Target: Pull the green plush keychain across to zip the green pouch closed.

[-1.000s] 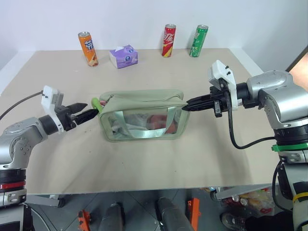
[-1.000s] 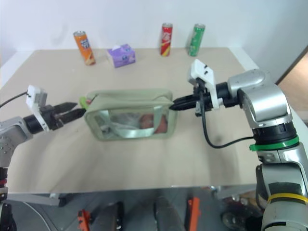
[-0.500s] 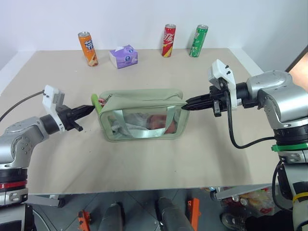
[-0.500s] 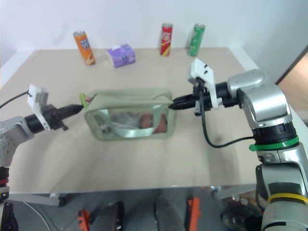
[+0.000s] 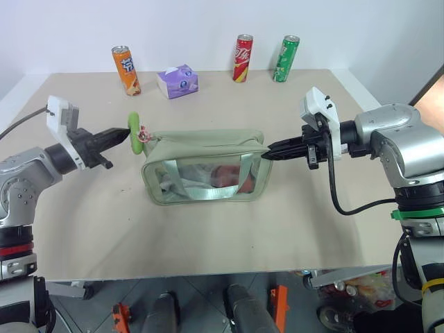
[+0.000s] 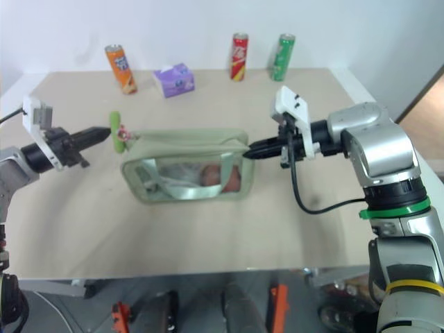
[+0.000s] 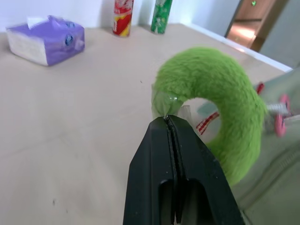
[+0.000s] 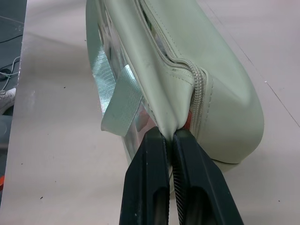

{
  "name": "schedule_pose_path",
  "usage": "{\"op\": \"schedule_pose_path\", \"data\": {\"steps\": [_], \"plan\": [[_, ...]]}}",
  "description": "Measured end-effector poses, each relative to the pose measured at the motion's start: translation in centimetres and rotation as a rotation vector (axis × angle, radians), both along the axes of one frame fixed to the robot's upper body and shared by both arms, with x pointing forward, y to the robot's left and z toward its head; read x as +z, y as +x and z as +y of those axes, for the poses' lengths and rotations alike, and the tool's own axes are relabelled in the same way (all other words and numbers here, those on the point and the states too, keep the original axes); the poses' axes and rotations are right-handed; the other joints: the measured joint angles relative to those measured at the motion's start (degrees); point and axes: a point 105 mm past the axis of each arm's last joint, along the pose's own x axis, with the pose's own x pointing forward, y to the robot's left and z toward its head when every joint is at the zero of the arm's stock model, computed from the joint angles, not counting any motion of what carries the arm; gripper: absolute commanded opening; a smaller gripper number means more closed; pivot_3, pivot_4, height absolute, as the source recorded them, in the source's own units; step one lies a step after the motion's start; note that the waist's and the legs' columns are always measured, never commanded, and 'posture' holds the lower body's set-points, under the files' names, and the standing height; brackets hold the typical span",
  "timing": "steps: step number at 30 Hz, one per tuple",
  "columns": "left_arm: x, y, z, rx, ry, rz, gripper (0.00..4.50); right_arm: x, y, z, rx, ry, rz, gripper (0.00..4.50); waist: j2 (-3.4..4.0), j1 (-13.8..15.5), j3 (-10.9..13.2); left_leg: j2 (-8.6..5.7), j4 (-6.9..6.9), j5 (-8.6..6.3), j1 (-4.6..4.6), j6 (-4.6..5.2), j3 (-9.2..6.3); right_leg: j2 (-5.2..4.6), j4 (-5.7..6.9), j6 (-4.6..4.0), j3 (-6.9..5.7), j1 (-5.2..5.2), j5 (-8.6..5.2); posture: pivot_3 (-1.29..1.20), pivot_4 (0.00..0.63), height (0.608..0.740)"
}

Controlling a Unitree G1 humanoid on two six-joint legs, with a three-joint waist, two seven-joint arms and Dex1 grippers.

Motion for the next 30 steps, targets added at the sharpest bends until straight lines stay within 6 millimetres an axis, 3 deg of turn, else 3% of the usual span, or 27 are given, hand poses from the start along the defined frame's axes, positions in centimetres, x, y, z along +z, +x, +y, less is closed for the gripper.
{"op": "schedule_pose_path", "data": {"steps": [5, 8, 11, 14, 18, 26, 30], "plan": [[1.4, 0.4, -0.3, 0.004, 0.003, -0.044, 2.81, 0.0, 0.1, 0.0, -0.006, 0.001, -0.002, 0.0, -0.02, 0.03, 0.0, -0.01, 0.06, 0.0, 0.0, 0.0, 0.02, -0.01, 0.0, -0.11, 0.02, 0.02, -0.06, 0.0, 0.15, 0.74], [3.0, 0.7, -1.9, -0.043, 0.011, -0.095, 2.81, 0.0, 0.1, 0.0, -0.009, 0.002, -0.005, 0.0, -0.04, 0.11, -0.01, -0.02, 0.08, 0.01, 0.0, 0.0, 0.0, -0.01, 0.0, -0.08, 0.02, 0.05, -0.04, 0.0, 0.15, 0.74], [5.1, 0.6, -5.4, -0.156, 0.032, -0.169, 2.81, 0.1, 0.0, 0.1, -0.004, 0.003, -0.009, 0.0, -0.05, -0.03, -0.02, -0.03, 0.09, 0.0, 0.0, -0.01, 0.04, 0.0, -0.01, 0.13, 0.09, 0.04, 0.08, 0.0, 0.15, 0.74], [5.8, 0.1, -6.3, -0.207, 0.039, -0.191, 2.81, -0.1, -0.2, 0.3, 0.002, 0.006, -0.004, 0.0, -0.04, -0.2, -0.02, -0.01, -0.05, 0.0, 0.13, 0.0, 0.06, 0.04, 0.0, 0.05, 0.13, 0.04, 0.04, 0.0, 0.15, 0.74], [5.2, 0.0, -5.4, -0.199, 0.045, -0.165, 2.81, -0.2, -0.3, 0.2, -0.002, 0.01, -0.002, 0.0, -0.04, -0.19, -0.02, 0.04, -0.09, 0.0, 0.13, 0.0, 0.01, 0.09, 0.0, -0.01, 0.08, 0.03, 0.0, 0.0, 0.15, 0.74], [4.1, -0.1, -0.6, -0.067, -0.063, -0.08, 2.81, -0.2, -0.3, 0.1, -0.013, 0.012, -0.003, 0.0, -0.05, -0.15, -0.02, 0.02, -0.01, 0.0, 0.08, 0.0, 0.06, 0.04, 0.0, 0.05, 0.1, 0.03, 0.03, 0.0, 0.15, 0.74], [0.6, -3.3, 1.2, -0.065, -0.071, 0.057, 2.81, -0.2, -0.3, 0.1, -0.01, 0.012, -0.003, 0.0, -0.06, -0.18, -0.02, 0.04, -0.05, -0.02, 0.06, -0.02, 0.07, 0.01, -0.01, -0.03, 0.08, 0.01, -0.04, 0.0, 0.15, 0.74]]}}
